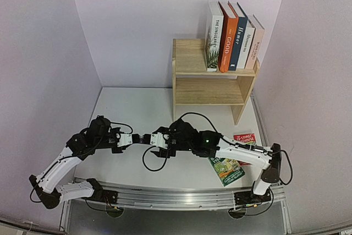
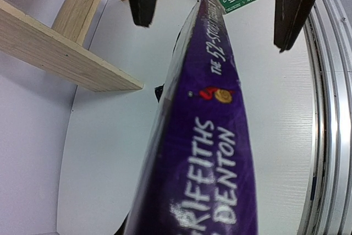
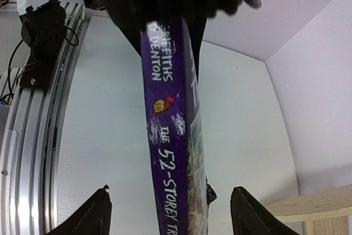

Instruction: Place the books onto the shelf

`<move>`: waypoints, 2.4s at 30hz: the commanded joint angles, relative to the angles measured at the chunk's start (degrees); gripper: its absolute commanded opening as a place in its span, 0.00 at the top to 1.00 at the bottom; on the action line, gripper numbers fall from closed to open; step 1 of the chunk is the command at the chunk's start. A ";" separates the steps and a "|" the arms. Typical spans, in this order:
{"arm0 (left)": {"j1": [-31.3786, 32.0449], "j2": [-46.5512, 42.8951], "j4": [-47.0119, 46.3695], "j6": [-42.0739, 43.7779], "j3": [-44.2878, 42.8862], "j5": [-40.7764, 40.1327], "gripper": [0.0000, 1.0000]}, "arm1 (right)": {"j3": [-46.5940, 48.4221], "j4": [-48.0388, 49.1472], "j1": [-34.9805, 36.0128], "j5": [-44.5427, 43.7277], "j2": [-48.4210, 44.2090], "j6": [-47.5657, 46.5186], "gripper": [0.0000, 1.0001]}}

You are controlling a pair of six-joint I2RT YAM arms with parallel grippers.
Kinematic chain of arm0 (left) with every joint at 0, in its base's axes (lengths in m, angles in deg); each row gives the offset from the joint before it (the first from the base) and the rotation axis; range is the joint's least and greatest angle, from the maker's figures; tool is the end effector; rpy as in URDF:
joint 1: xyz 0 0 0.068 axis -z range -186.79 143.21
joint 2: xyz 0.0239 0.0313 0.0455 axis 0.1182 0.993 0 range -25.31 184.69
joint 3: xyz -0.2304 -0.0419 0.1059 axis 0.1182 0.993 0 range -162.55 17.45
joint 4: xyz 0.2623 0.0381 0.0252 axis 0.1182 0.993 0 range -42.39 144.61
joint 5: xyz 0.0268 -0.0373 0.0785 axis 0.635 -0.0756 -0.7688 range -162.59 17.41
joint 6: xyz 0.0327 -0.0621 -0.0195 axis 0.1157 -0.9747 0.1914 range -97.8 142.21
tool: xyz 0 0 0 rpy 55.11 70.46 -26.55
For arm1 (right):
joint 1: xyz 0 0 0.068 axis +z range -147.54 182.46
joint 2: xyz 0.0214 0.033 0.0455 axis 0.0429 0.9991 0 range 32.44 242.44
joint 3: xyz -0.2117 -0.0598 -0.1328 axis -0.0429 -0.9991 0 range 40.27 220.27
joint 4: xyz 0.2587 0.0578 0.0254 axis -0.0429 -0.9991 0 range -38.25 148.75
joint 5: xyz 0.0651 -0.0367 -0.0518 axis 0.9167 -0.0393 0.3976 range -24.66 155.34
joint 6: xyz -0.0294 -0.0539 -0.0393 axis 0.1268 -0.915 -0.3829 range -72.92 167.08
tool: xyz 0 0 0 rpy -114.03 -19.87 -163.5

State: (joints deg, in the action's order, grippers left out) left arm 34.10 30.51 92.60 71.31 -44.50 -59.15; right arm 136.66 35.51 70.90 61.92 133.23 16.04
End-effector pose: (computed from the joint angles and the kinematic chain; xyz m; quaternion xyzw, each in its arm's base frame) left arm 0.1623 -0.1591 0.3213 0.6691 0.5978 -0.0746 0.4351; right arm 0.1649 0.4075 0.3350 -0.6426 0.5644 0.1418 0.4983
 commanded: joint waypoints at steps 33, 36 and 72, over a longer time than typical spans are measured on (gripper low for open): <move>-0.39 -8.57 -14.40 -13.47 4.60 -12.59 0.00 | 12.35 -27.18 -14.00 -28.29 -11.18 -17.37 1.00; -0.37 -8.49 -14.30 -12.78 4.48 -12.78 0.00 | 15.91 -26.82 -16.63 -30.30 -9.10 -22.84 1.00; -1.52 -7.62 -13.53 -12.67 6.15 -11.55 0.00 | -5.07 1.94 -33.89 -13.34 1.18 -47.21 1.00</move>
State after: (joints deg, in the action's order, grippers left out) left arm 33.16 23.11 80.36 59.67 -39.67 -71.22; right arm 127.02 39.83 38.58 41.98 131.70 -29.02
